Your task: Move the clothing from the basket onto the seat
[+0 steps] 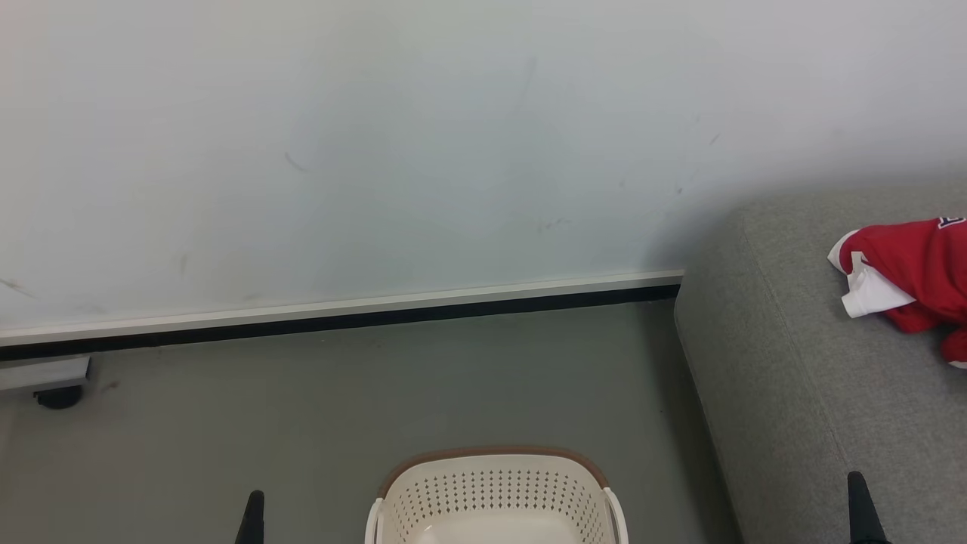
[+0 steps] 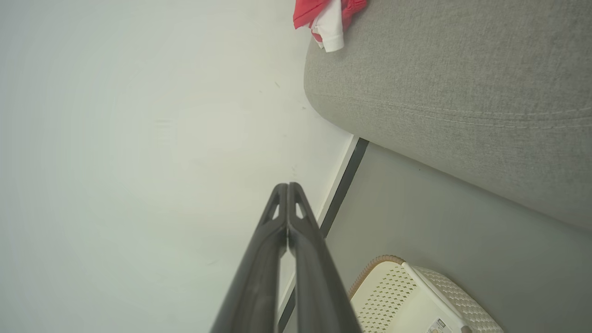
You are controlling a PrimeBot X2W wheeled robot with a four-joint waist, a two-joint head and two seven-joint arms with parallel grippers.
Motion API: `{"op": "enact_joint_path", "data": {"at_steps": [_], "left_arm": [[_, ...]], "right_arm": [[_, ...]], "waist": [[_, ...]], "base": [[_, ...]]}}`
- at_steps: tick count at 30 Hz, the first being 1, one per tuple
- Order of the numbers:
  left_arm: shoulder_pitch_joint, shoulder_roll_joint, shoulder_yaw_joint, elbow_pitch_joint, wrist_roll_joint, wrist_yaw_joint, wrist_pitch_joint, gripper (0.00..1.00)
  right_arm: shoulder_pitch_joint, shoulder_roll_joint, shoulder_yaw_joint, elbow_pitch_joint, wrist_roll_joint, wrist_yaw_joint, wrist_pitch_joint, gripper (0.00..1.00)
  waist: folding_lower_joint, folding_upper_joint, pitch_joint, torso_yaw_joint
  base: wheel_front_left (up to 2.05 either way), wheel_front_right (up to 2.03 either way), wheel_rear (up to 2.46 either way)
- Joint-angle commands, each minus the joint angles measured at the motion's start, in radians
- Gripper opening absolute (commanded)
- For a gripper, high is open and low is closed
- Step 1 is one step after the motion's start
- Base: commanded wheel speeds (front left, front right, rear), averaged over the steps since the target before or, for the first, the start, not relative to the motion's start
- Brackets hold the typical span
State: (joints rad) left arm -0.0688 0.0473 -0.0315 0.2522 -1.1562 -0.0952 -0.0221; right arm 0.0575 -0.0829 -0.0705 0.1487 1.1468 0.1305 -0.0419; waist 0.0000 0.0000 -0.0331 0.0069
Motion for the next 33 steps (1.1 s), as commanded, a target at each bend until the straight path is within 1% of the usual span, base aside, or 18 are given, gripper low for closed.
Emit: {"op": "enact_joint_path", "data": {"at_steps": [1, 33], "left_arm": [[-0.026, 0.004, 0.005, -0.003, -0.038, -0.006, 0.008, 0.0], [-0.053, 0.004, 0.008, 0.007, -0.306, -0.027, 0.074, 0.0]], "right_arm": [[0.007, -0.007, -0.008, -0.013, 0.038, 0.0, 0.01, 0.0], [0.012, -0.003, -0.076, -0.049, 0.338, 0.0, 0.085, 0.0]], "waist": [[0.0, 0.0, 0.001, 0.0], [0.0, 0.0, 0.02, -0.004]], "base": [[0.0, 0.0, 0.0], [0.0, 0.0, 0.0]]}}
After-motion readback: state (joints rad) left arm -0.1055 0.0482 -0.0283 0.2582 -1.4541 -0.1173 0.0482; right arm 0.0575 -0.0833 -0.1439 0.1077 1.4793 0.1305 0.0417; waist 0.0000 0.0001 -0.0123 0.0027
